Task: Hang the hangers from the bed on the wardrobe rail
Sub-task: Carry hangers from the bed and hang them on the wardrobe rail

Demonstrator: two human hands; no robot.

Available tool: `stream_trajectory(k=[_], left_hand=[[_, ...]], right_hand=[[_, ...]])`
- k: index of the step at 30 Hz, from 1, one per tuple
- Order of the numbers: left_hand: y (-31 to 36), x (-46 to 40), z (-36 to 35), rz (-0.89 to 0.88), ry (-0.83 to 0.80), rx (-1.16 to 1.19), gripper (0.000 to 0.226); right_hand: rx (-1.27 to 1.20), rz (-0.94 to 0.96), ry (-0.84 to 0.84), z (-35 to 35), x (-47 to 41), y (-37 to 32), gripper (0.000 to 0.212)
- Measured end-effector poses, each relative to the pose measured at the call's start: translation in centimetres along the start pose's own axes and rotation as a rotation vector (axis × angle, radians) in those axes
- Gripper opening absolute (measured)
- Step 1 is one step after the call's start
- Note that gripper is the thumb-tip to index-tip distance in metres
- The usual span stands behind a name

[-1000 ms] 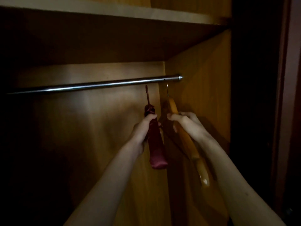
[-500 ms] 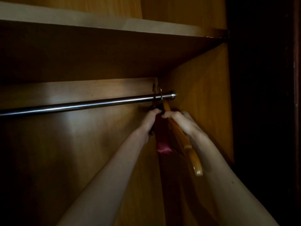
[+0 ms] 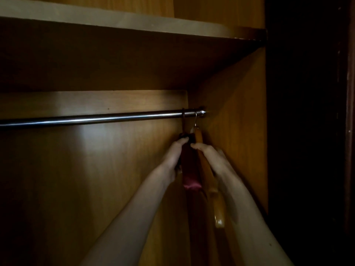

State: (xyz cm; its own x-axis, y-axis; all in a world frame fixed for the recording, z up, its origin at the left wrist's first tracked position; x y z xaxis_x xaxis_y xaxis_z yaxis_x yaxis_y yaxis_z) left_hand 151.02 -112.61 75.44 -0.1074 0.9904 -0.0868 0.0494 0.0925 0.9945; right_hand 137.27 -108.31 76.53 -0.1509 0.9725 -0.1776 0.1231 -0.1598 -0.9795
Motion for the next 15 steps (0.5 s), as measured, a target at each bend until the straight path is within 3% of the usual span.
stream_trajectory(k=[2, 5, 7, 8, 10, 15], left_hand=[[-0.4, 1.1, 0.4, -0.036, 0.039, -0.007, 0.063], [-2.4, 4.2, 0.8, -0.12, 0.042, -0.05, 0.045], [-5.7, 6.5, 1.8, -0.127, 0.027, -0.075, 0.05], [-7.8, 7.3, 2.4, -0.111, 0.007, -0.072, 0.055], [-13.7, 8.3, 3.6, -0.031, -0.037, -0.077, 0.057], [-32.8, 11.6, 4.3, 0.359, -0.2, -0.335, 0.034]], right_hand=[[-0.048, -0.008, 0.015, 0.0, 0.4, 1.0, 0.036], [-0.106, -0.007, 0.056, 0.3, 1.3, 3.7, 0.046], [-0.128, -0.021, 0.087, 0.9, 2.5, 6.2, 0.057], [-0.144, -0.009, 0.114, 1.2, 3.3, 7.5, 0.051], [-0.132, 0.034, 0.173, 2.1, 5.0, 10.3, 0.027], [0.113, -0.198, 0.238, 3.9, 10.7, 24.1, 0.012]])
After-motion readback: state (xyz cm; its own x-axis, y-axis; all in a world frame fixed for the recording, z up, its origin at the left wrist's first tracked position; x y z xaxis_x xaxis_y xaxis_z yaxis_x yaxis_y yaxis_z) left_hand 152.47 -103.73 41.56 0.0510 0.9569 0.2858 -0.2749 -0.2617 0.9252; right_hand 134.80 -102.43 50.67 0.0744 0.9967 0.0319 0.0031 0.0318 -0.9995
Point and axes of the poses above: each hand's wrist, its own x-axis away from the middle knuckle, its own z-axis out of the back of the hand, y = z × x, the point moved 8 cm from there along -x, towards the middle knuckle
